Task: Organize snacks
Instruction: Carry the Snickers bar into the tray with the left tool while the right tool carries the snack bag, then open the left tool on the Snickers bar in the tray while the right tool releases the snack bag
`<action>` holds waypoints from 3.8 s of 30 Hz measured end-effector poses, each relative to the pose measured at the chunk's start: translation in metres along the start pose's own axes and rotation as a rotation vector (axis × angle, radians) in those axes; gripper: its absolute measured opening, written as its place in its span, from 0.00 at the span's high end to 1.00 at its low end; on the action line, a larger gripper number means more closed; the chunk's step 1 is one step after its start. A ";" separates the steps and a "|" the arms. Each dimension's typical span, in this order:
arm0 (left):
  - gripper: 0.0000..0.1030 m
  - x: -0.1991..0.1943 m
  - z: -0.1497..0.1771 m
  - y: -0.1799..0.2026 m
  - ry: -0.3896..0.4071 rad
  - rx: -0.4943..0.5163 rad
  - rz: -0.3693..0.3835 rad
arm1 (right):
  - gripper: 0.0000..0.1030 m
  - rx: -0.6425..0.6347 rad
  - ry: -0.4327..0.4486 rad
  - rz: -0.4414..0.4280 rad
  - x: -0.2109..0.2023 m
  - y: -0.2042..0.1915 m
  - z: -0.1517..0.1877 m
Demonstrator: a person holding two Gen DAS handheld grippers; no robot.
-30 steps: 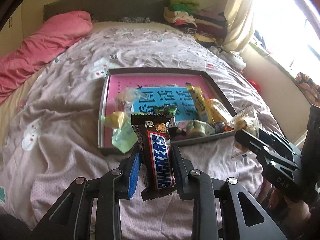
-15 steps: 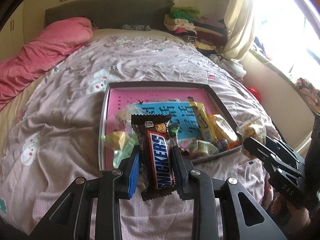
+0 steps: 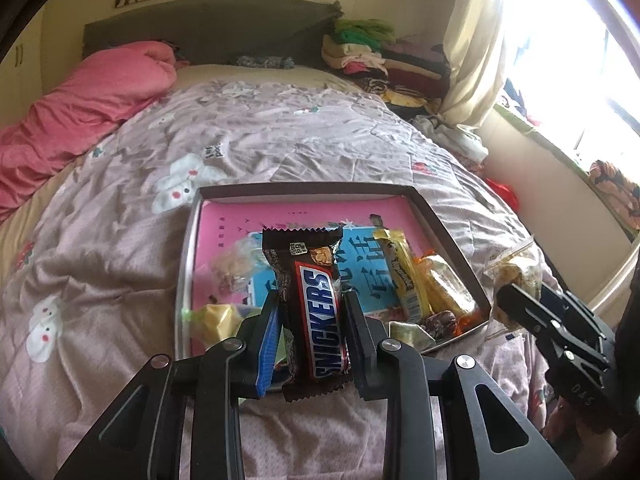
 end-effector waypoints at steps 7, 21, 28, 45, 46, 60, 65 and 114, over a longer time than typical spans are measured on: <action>0.70 0.023 -0.004 0.007 -0.029 0.016 0.026 | 0.61 -0.008 0.001 0.022 0.005 0.002 -0.003; 0.70 0.060 0.000 0.010 -0.098 0.038 0.058 | 0.61 -0.005 -0.039 0.072 0.036 0.011 -0.006; 0.70 0.068 0.002 0.016 -0.116 0.055 0.077 | 0.61 -0.006 -0.068 0.076 0.052 0.015 -0.007; 0.70 0.076 -0.002 0.024 -0.113 0.080 0.091 | 0.61 -0.031 -0.135 0.069 0.076 0.008 0.005; 0.70 0.077 -0.003 0.024 -0.112 0.081 0.091 | 0.61 -0.031 -0.137 0.070 0.077 0.008 0.005; 0.70 0.079 -0.006 0.024 -0.115 0.082 0.120 | 0.59 -0.024 -0.131 0.082 0.076 0.009 0.008; 0.70 0.078 -0.005 0.025 -0.117 0.085 0.127 | 0.59 -0.021 -0.125 0.092 0.075 0.011 0.007; 0.27 0.001 0.016 0.014 -0.058 0.031 -0.027 | 0.13 -0.001 0.062 0.076 -0.008 -0.005 -0.004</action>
Point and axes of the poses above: each gripper's, at about its wrist camera, not at the fingertips, and x roughly the way its jaws point, y to its right, z to its underside, the point moved 4 cm from there along x, roughly the way its jaws point, and after that the axes turned 6 degrees about -y, right-handed, at the moved point
